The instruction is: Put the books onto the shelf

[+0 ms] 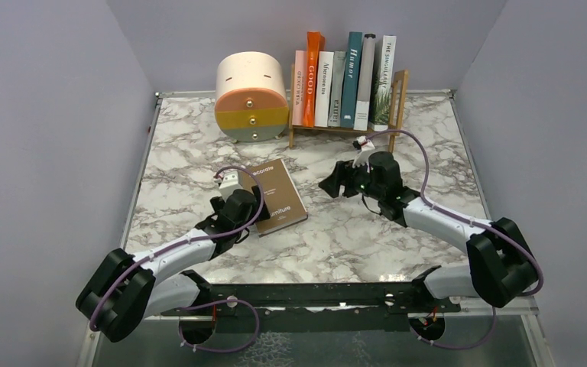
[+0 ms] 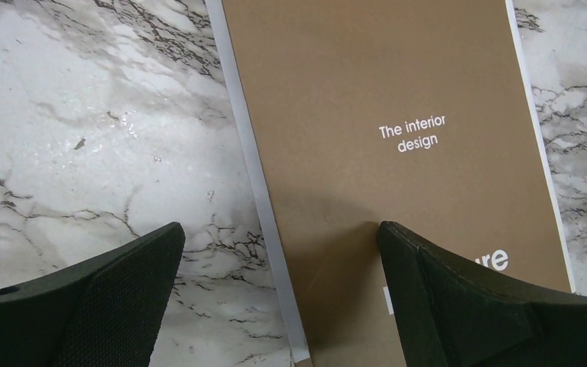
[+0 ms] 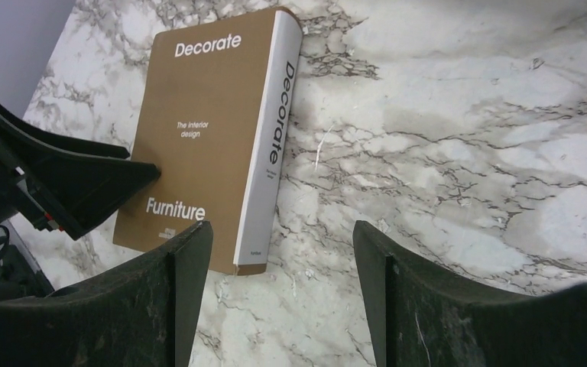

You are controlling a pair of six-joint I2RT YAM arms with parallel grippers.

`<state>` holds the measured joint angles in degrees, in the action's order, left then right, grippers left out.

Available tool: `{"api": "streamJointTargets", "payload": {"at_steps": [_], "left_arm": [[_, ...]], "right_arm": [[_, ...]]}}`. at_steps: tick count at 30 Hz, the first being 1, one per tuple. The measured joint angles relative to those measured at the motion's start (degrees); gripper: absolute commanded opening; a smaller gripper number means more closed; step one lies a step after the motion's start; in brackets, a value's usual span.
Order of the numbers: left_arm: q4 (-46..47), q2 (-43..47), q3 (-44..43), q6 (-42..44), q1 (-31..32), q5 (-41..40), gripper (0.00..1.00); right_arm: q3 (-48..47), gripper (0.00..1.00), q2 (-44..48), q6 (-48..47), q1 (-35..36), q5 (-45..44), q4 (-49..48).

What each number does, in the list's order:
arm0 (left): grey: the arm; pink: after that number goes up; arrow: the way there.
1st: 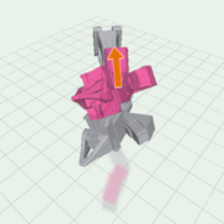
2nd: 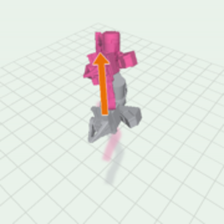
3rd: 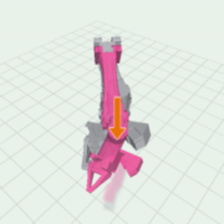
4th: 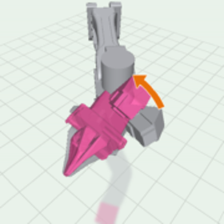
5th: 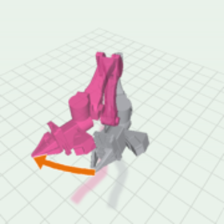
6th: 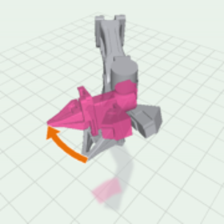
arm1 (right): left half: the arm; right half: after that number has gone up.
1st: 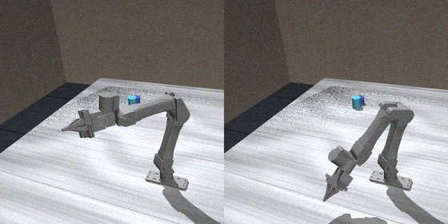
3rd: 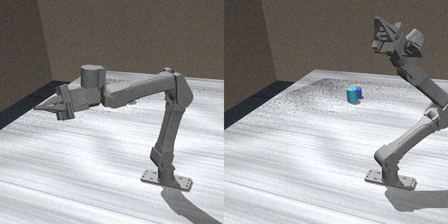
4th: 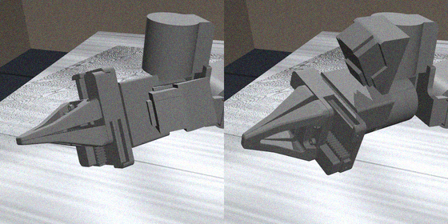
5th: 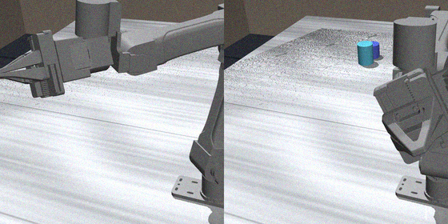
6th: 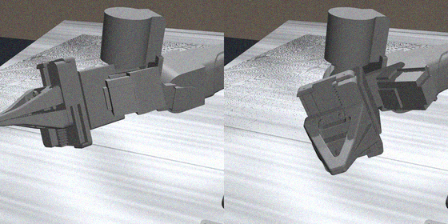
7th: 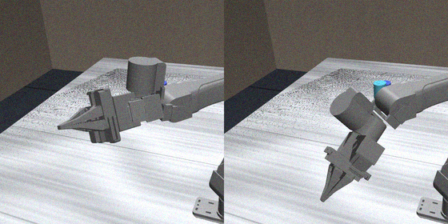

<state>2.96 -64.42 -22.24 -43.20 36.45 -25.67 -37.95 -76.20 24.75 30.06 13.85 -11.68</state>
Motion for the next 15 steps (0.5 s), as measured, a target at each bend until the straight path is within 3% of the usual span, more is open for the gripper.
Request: {"api": "streamJointTargets", "payload": {"at_steps": [15], "left_arm": [[13.2, 0.1, 3.6, -1.1, -1.6, 5.9, 0.92]], "right_arm": [[2.9, 0.67, -9.7, 5.0, 0.3, 8.3, -10.1]]}}
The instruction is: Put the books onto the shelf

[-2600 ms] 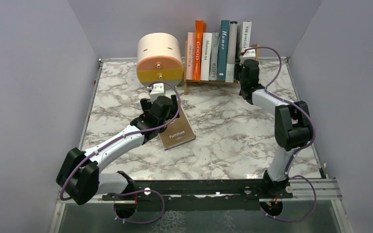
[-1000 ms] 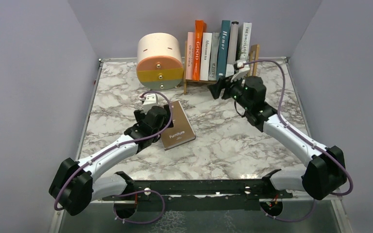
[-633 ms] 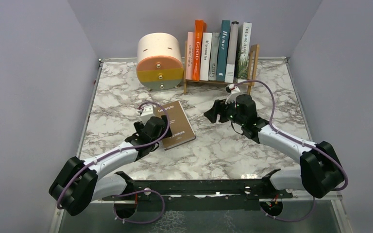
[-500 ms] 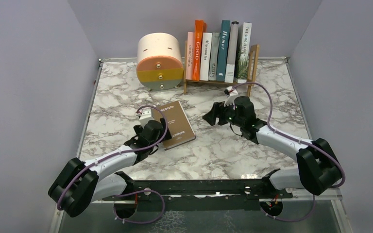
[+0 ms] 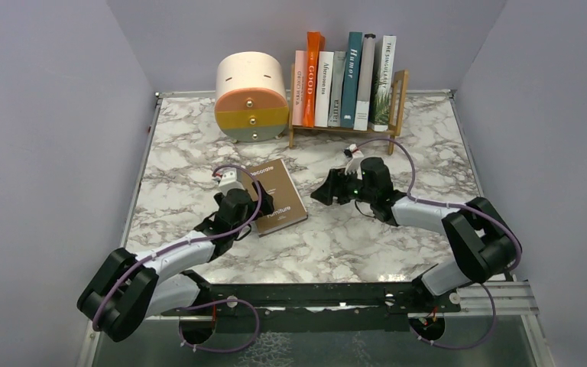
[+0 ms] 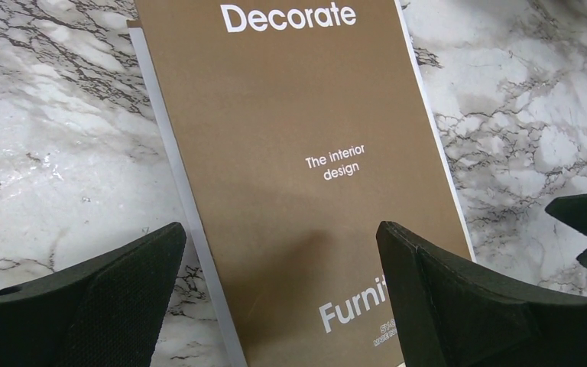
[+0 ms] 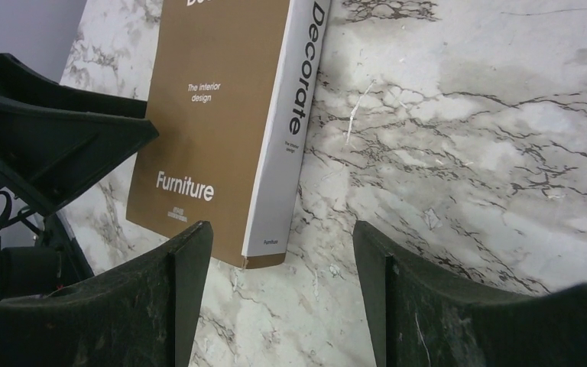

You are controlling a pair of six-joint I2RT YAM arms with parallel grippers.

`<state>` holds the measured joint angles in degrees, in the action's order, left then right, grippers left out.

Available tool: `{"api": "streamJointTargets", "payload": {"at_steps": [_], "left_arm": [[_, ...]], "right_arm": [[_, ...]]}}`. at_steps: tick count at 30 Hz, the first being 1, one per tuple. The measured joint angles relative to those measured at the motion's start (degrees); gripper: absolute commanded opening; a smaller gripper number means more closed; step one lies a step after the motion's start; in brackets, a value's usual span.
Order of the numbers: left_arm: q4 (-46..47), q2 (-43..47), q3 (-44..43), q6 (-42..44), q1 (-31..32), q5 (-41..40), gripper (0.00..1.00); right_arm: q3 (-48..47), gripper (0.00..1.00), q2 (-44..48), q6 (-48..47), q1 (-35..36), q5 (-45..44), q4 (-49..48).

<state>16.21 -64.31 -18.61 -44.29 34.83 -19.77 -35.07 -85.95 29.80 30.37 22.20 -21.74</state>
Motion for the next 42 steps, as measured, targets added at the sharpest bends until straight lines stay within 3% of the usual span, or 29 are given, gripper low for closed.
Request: {"api": "streamJointTargets", "payload": {"at_steps": [6, 10, 12, 14, 26, 36, 42], "left_arm": [[2.2, -1.7, 0.0, 0.0, -0.6, 1.4, 0.92], [2.9, -3.7, 0.0, 0.2, -1.1, 2.1, 0.93], [3.0, -5.2, -0.3, 0.4, -1.6, 2.6, 0.93], [3.3, -6.8, -0.7, 0.7, -2.2, 3.2, 0.93], [7.7, -12.2, -2.6, 2.5, -3.6, 5.6, 0.93], [15.3, -17.2, -3.1, 4.9, -5.2, 7.4, 0.92], [20.7, -19.0, -1.9, 5.7, -6.0, 7.4, 0.91]], "right_arm": [[-0.1, 0.69, -4.2, 1.5, 0.2, 2.3, -2.0], [-1.5, 0.83, -7.4, 2.4, 0.4, 3.6, -2.1], [-2.6, 0.84, -9.0, 2.9, 0.6, 4.6, -2.4], [-3.7, 0.93, -10.4, 3.5, 0.7, 5.8, -2.8], [-6.9, 0.94, -19.0, 8.3, 0.9, 12.9, -9.9], [-9.5, 0.94, -26.8, 14.8, 1.7, 18.9, -22.1], [-6.0, 0.94, -29.2, 21.8, 1.6, 22.4, -34.2]]}}
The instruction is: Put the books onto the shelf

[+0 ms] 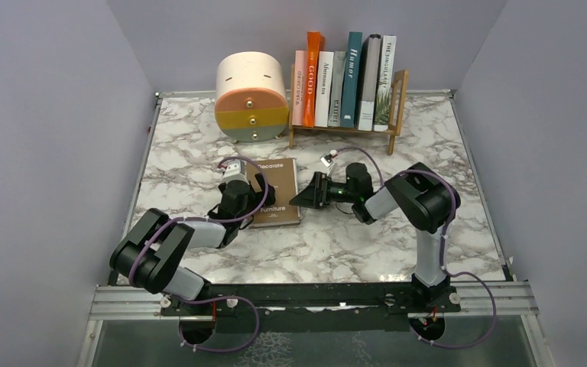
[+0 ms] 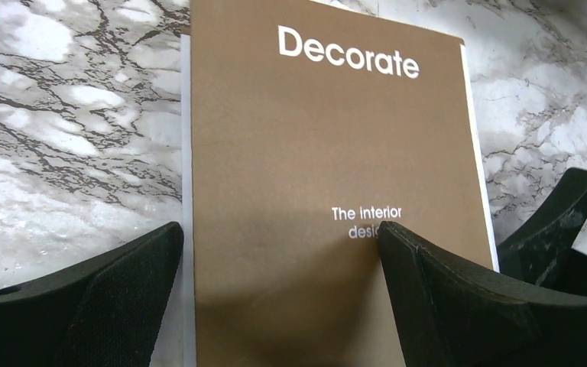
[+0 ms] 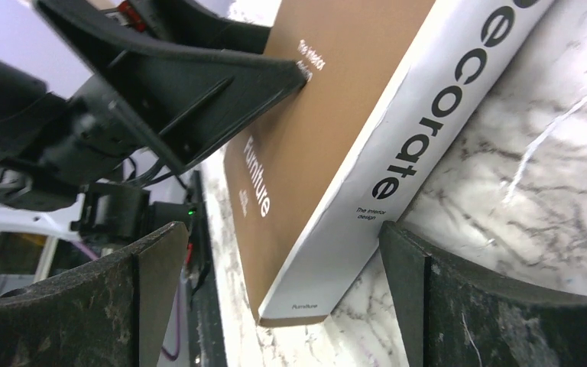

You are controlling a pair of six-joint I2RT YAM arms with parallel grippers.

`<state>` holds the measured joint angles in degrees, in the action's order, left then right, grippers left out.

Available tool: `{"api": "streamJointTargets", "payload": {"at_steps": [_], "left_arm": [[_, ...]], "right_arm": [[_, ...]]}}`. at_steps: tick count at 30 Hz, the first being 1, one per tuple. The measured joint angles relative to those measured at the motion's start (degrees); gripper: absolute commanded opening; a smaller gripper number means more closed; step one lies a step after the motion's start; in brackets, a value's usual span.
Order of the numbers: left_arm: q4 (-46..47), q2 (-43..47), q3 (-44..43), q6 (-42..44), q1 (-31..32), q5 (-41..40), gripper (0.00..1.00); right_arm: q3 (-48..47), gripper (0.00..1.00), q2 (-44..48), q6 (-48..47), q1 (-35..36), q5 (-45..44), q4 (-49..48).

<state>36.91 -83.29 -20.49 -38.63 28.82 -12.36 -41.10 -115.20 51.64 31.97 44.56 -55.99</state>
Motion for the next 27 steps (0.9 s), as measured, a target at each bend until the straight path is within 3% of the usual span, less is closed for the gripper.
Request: {"api": "streamJointTargets", "payload": {"at_steps": [8, 22, 27], "left_arm": [[6.8, -2.3, 1.3, 0.0, 0.0, 1.0, 0.90], [14.2, -5.6, 2.2, -1.2, 0.1, 4.6, 0.88], [15.7, -6.5, 2.2, -1.8, 0.1, 5.4, 0.88]], "right_arm": [[4.8, 0.95, -1.6, 8.9, 0.3, 3.6, -12.7], [10.0, 0.95, 0.2, 13.0, 2.5, 2.3, -20.7], [11.5, 0.95, 2.6, 11.9, 2.7, -1.2, -16.5]]}}
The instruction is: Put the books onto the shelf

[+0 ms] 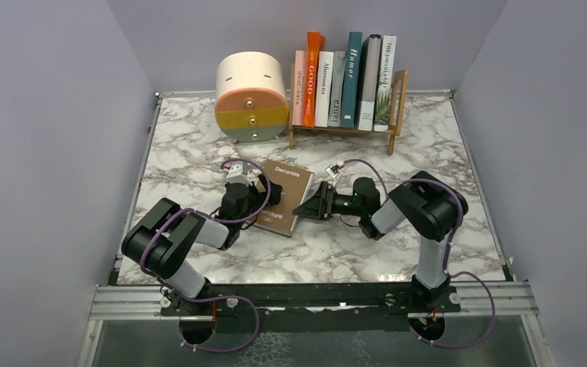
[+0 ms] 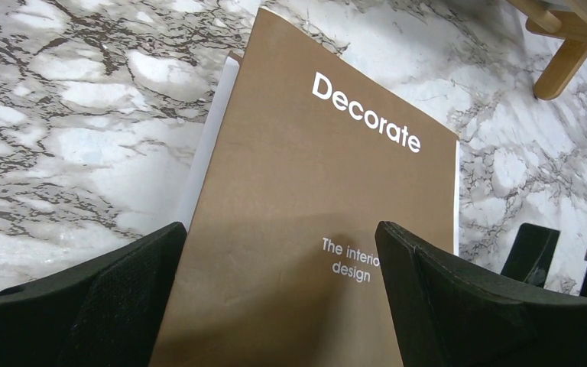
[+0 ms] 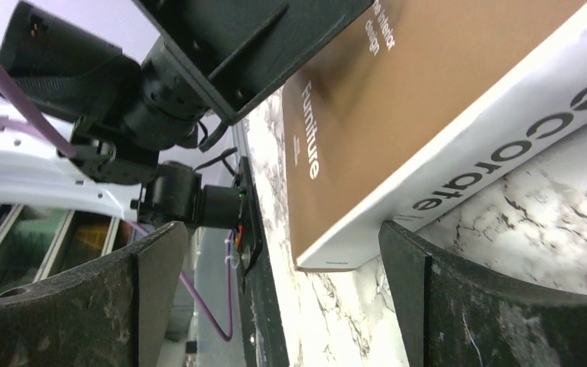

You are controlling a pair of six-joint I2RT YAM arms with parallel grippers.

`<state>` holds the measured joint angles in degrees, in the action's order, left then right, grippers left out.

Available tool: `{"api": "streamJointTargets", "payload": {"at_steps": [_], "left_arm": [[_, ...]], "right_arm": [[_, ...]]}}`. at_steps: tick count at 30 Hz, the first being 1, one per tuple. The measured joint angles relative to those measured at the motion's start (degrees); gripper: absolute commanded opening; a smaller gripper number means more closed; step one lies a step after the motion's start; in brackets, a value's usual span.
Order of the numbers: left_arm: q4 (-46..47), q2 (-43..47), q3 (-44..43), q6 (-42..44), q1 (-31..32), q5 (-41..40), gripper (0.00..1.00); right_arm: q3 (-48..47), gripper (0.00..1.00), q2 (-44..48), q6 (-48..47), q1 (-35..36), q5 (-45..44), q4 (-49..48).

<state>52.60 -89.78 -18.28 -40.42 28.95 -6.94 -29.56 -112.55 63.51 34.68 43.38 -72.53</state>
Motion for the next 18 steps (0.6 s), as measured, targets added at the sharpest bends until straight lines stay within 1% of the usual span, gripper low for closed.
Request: {"api": "streamJointTargets", "payload": {"at_steps": [1, 2, 6, 11, 14, 18], "left_arm": [[0.1, -0.1, 0.0, -0.1, 0.0, 0.2, 0.88], [0.3, -0.2, 0.0, -0.2, 0.0, 0.3, 0.88], [1.0, -0.6, 0.0, -0.8, 0.1, 1.0, 0.88], [1.9, -1.2, 0.0, -1.5, 0.1, 1.7, 0.88], [2.4, -1.9, -0.3, -2.0, 0.2, 2.5, 0.88], [2.7, -2.8, -1.2, -2.5, 0.4, 3.3, 0.88]], "right_arm": [[0.2, 0.95, 2.6, -1.4, 0.0, -1.9, 4.1], [0.2, 0.95, 2.8, -1.5, 0.1, -2.1, 4.4], [-0.2, 0.96, 8.9, -5.4, 0.4, -8.0, 15.2], [-3.9, 0.96, 11.5, -8.1, 0.9, -16.2, 28.8], [-5.0, 0.96, 11.5, -8.3, 1.3, -20.4, 34.1], [-5.5, 0.96, 11.6, -7.0, 1.6, -23.5, 35.6]]}}
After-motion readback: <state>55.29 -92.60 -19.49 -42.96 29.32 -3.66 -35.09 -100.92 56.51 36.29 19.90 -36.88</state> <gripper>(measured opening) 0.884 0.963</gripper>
